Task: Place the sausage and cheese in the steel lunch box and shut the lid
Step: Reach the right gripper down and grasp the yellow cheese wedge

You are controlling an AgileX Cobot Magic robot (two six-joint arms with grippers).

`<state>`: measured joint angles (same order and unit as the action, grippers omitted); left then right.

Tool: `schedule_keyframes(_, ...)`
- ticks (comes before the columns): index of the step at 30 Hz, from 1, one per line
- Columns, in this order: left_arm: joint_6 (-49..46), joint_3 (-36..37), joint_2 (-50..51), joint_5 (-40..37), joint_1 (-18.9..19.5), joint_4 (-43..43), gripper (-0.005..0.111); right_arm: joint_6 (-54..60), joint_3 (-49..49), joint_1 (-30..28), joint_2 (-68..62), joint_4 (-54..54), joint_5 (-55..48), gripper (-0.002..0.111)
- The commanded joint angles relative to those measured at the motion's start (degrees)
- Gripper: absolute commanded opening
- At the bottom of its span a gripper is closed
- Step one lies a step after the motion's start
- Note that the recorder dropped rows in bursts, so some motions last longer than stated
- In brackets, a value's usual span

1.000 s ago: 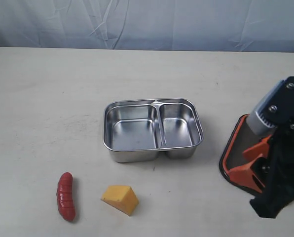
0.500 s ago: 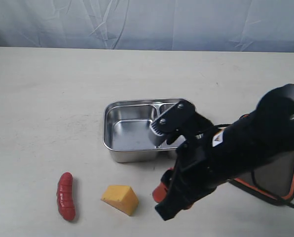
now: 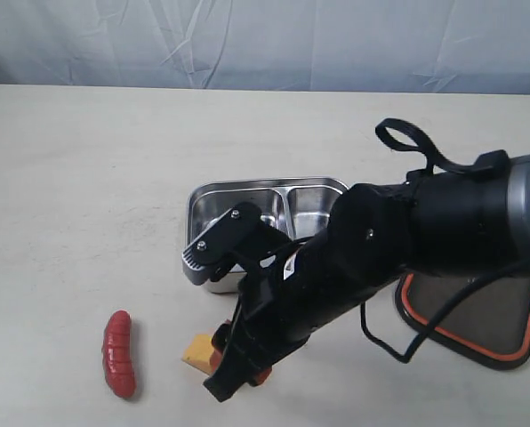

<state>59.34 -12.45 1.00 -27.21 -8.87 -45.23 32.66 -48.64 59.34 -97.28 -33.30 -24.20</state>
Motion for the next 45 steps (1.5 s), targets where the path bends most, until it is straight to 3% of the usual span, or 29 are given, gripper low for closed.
schedule_keyframes(1, 0.0, 0.3, -0.3, 0.2, -0.4, -0.9, 0.000, -0.1, -0.3, 0.1, -2.2, 2.4, 2.5, 0.059)
schedule_keyframes(8, 0.0, 0.3, -0.3, 0.2, -0.4, -0.9, 0.000, -0.1, -0.3, 0.1, -3.9, 3.3, 8.4, 0.059)
schedule_keyframes(12, 0.0, 0.3, -0.3, 0.2, -0.4, -0.9, 0.000, -0.6, -0.3, 0.1, -3.7, 3.1, 2.4, 0.059)
schedule_keyframes(19, 0.0, 0.3, -0.3, 0.2, -0.4, -0.9, 0.000, -7.0, -0.3, 0.0, 0.5, 3.3, 2.1, 0.059)
schedule_keyframes(24, 0.0, 0.3, -0.3, 0.2, -0.4, -0.9, 0.000, -18.3, -0.3, 0.0, 0.3, 7.3, 6.1, 0.059)
schedule_keyframes(26, 0.0, 0.3, -0.3, 0.2, -0.4, -0.9, 0.000, -19.7, -0.3, 0.0, -1.1, 9.1, 6.6, 0.063)
schedule_keyframes(30, 0.0, 0.3, -0.3, 0.2, -0.4, -0.9, 0.000, -19.7, -0.3, 0.0, -3.9, 9.6, 6.6, 0.070)
schedule_keyframes(45, 0.0, 0.3, -0.3, 0.2, -0.4, -0.9, 0.000, -20.8, -0.7, 0.1, -7.6, 10.8, 11.6, 0.071)
